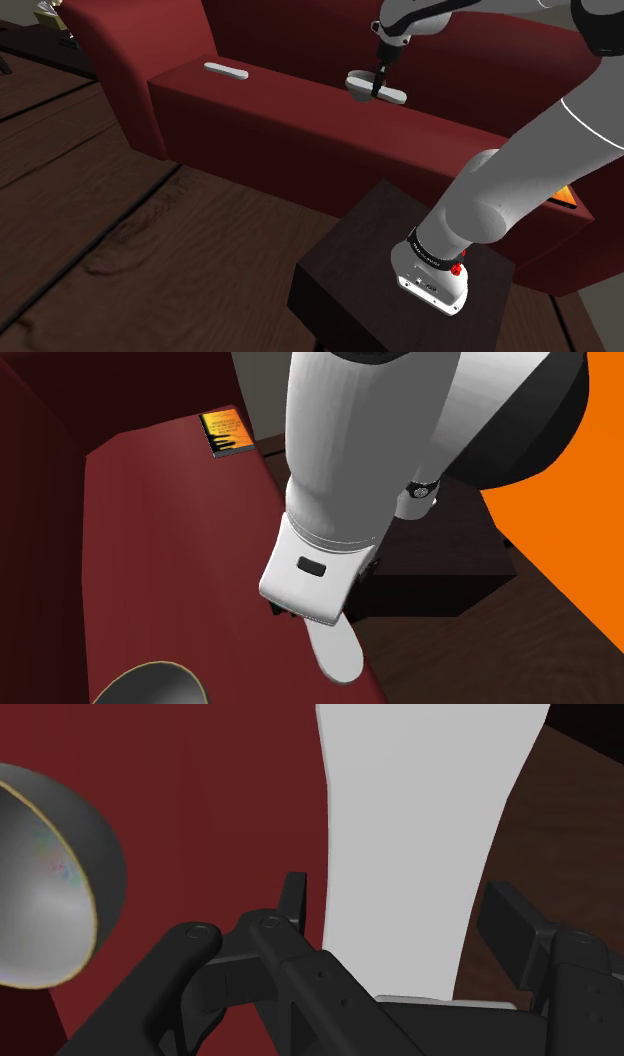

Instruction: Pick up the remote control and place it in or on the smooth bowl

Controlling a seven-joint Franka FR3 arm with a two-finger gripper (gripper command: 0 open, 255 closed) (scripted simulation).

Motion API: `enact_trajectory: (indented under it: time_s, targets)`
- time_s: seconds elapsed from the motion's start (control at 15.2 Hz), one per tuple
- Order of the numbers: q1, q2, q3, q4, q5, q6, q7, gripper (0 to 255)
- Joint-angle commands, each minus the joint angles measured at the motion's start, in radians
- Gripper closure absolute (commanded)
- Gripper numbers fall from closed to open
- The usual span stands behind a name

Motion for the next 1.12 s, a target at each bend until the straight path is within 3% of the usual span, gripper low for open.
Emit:
enact_trajectory:
  time_s: [0.0,0.26,0.53,0.79,1.06]
  targets:
    - [-0.001,-0.010,0.003,0.015,-0.003,-0.024,0.001,255]
    - [0.000,0.164,-0.061,0.178,0.111,-0.031,-0.124,255]
    - [-0.043,0.352,-0.092,0.365,0.250,-0.069,-0.251,255]
    - [-0.136,0.541,-0.082,0.585,0.377,-0.140,-0.351,255]
    - [-0.262,0.732,-0.050,0.855,0.478,-0.241,-0.409,255]
